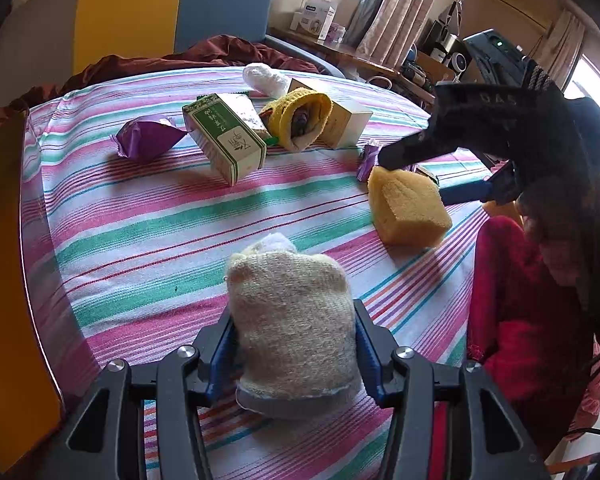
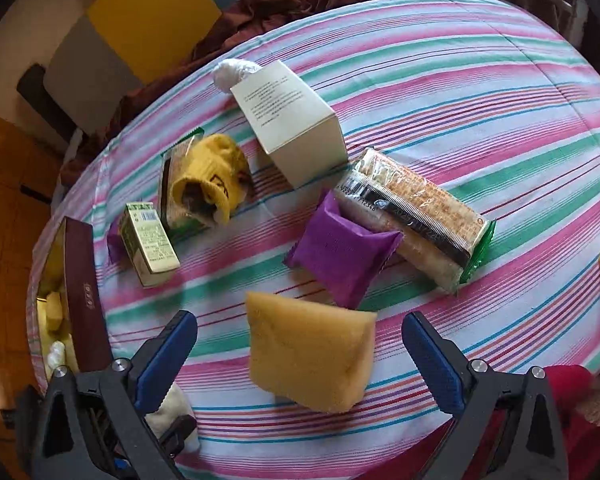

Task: Organize objects
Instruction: 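Grasp the second yellow sponge with the right tool, then lower the sock roll into the gold tray and open the left tool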

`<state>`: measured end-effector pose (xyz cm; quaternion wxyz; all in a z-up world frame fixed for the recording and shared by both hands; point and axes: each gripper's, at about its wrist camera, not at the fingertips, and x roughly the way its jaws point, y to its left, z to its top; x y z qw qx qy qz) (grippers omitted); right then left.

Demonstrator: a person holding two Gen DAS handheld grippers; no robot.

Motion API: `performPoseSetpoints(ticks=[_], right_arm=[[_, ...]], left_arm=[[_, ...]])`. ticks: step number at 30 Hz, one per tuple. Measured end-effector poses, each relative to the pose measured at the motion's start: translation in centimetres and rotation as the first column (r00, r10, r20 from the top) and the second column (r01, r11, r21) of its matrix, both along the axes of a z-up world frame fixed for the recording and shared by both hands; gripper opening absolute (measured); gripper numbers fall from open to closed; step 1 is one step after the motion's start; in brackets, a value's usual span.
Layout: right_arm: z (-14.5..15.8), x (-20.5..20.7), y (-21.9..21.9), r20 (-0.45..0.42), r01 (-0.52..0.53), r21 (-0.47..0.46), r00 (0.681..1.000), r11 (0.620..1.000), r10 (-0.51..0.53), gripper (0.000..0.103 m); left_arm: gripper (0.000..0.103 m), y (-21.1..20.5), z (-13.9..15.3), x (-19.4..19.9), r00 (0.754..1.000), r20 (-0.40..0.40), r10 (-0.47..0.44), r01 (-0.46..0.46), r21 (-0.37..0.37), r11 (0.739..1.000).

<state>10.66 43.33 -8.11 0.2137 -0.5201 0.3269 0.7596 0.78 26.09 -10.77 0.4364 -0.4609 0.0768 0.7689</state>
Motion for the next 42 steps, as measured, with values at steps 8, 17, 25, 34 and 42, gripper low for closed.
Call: performPoseSetpoints(ticks=[8,17,25,34,42], right_arm=[[-2.5,-2.4,-2.3,0.208,-0.161,0.094,0.968,0.982,0.139,0.059],[-3.2,-2.2,-1.8,0.212,-0.159,0.100,0.968,0.982,0.135,0.060],[-3.8,-2.5,-2.1,0.223,-0.176,0.131,0.964,0.976,0.144,0.063],[-4.0,-1.9,-1.9,0.209,-0.192,0.148,0.965,0.970,0.159,0.063],[-4.1,-1.7,-1.1,0.197,-0.207,0.153,0.965,0.966,0.175,0.063]], left_arm=[[0.051,0.0,-0.1,0.0,1.000,-0.005,-0.007,0.007,0.009,1.000],[0.050,-2.1,2.9,1.8,0.999,-0.028,-0.043,0.045,0.062,0.997],[0.050,-8.2,7.9,-0.4,0.995,-0.049,0.087,-0.078,0.161,0.984],[0.050,-21.5,6.9,-6.7,0.900,0.062,0.432,-0.436,0.092,0.895],[0.050,-27.2,3.8,-8.7,0.827,0.115,0.551,-0.544,-0.088,0.835]])
